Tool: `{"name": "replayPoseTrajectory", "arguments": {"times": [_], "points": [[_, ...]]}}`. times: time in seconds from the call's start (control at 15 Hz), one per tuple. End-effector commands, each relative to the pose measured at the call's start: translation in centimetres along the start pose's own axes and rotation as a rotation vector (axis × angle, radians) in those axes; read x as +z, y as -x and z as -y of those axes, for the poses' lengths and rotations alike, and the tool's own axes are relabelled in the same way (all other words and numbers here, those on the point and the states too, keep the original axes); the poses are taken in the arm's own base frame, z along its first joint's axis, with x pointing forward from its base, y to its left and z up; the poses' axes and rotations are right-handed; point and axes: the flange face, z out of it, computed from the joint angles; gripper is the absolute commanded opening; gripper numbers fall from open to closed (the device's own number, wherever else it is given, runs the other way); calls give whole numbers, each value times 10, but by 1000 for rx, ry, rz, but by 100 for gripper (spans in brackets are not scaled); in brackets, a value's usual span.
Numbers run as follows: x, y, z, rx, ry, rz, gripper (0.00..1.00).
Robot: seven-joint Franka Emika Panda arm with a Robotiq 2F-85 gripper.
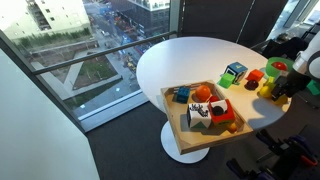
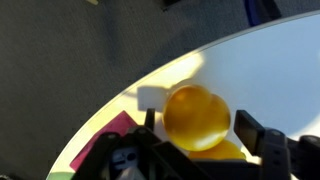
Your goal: Put the orange plastic fruit in the crate
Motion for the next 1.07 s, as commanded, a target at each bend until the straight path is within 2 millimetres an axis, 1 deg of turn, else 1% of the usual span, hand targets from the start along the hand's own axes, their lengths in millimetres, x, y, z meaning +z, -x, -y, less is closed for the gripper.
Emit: {"name": "replayPoseTrajectory", "arguments": {"times": [0.0,0.07,0.33,0.47,0.67,1.0], "points": [[2,-2,-3,2,6,-15,49],[-1,-3,-4,3,4,-20,43],[-18,-2,1,-2,-7,-19,42],[-29,-3,8,-10,-14,-22,42],[-48,-6,20,-25,-24,-25,42],[-81,-14,49,-49,-37,-30,42]]}}
